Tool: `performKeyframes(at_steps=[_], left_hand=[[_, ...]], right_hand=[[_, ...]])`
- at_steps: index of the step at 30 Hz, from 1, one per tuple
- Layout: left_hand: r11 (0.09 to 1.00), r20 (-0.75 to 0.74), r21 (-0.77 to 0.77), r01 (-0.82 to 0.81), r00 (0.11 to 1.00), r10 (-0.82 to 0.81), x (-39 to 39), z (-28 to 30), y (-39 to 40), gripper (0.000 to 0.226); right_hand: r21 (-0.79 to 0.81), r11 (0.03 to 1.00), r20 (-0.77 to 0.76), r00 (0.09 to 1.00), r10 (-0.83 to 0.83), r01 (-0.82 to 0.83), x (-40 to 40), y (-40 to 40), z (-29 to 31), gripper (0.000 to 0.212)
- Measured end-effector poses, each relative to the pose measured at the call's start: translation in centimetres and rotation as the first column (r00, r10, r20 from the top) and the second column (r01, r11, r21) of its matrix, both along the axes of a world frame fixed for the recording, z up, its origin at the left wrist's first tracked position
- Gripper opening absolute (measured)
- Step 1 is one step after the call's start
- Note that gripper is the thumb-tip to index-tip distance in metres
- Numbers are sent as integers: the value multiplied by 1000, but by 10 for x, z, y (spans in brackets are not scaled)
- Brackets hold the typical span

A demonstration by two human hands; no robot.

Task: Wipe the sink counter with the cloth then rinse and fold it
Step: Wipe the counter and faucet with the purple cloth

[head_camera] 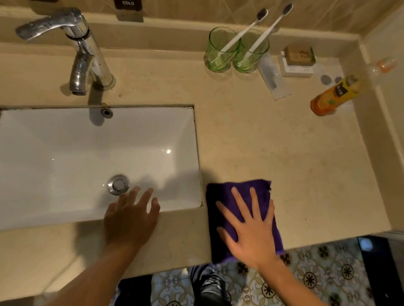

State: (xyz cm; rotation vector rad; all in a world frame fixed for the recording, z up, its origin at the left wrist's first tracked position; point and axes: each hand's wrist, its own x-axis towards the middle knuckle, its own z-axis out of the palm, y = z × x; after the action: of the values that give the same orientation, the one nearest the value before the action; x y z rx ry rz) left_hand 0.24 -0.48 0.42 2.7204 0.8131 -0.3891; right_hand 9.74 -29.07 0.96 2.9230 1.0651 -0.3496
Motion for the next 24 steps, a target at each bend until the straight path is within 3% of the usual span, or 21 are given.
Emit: performKeyframes(at_steps=[9, 20, 24], left_hand=[[1000, 4, -8, 21, 1000, -21, 3, 2, 1, 56], [999, 41, 45, 16, 999, -18, 3, -5, 3, 49], [996, 44, 85, 28, 999, -32, 2, -7, 2, 47]], right_hand=[[-24, 1000, -20, 1000, 11, -11, 8, 5, -1, 66], [29, 994, -31, 994, -105, 106, 232, 147, -7, 60], [32, 994, -15, 994, -104, 105, 268, 170, -4, 62]])
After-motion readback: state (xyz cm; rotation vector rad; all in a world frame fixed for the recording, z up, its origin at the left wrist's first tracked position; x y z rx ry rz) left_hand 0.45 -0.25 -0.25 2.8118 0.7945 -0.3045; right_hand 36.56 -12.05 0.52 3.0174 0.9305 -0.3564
